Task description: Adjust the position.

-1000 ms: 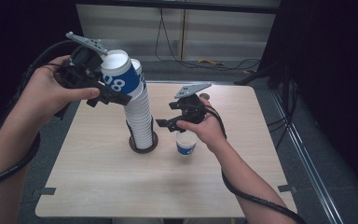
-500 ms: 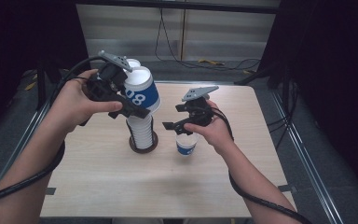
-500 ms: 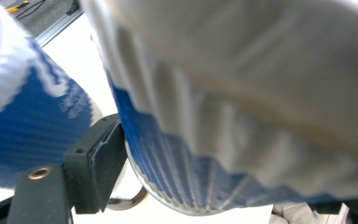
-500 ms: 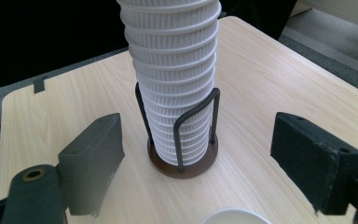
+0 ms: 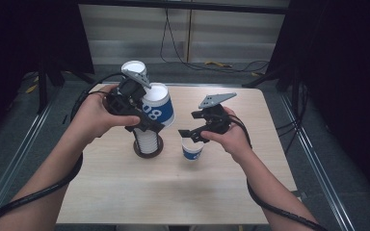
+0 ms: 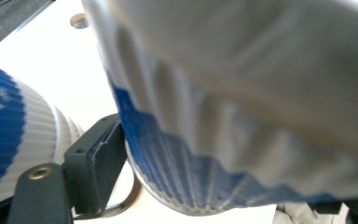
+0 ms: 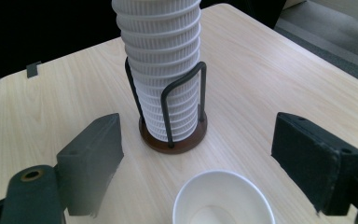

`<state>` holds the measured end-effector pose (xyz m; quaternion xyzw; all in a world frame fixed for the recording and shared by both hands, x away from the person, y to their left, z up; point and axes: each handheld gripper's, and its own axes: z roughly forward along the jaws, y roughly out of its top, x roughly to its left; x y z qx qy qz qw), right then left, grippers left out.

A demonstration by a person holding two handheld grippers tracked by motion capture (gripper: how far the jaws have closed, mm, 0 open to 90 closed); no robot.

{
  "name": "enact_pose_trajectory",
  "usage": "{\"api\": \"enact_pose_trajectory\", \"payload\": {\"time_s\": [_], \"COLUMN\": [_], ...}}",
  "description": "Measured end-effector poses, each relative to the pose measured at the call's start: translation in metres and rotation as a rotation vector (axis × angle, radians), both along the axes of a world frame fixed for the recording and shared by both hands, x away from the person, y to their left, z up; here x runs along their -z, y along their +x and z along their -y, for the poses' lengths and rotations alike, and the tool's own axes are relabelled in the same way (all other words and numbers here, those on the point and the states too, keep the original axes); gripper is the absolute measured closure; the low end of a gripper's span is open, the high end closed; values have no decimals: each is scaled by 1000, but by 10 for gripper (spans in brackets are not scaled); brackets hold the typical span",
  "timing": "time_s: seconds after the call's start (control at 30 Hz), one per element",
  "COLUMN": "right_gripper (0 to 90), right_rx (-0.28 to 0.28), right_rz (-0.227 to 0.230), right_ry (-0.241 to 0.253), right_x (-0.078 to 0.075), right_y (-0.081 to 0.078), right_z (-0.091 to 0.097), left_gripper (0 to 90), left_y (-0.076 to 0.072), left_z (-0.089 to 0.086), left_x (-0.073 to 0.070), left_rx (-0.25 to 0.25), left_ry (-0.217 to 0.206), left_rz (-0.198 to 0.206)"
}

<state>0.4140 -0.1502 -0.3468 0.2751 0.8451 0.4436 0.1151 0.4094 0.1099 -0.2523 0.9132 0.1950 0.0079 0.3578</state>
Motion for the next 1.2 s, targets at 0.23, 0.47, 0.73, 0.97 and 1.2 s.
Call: {"api": "enact_pose_trajectory", "payload": {"time_s": [0.23,0.47,0.73,0.97,1.2], "right_gripper": [154,151,151,151,151], "right_rx": [-4,-6,-17,-40,-74], "right_rz": [-1,-7,-16,-18,-25], "right_ry": [-17,-26,-32,-34,-22], "right_x": [2,4,9,12,14], "right_y": [-5,-8,-12,-17,-22], "right_z": [6,13,19,22,25], "left_gripper": [201,201,201,201,201], "left_y": [0,0,0,-2,-2], "left_z": [8,17,25,31,38], "left_x": [11,25,39,52,67], "left_rx": [19,39,54,65,81], "left_ry": [38,80,124,160,225], "left_rz": [-2,-29,-52,-72,-78]}}
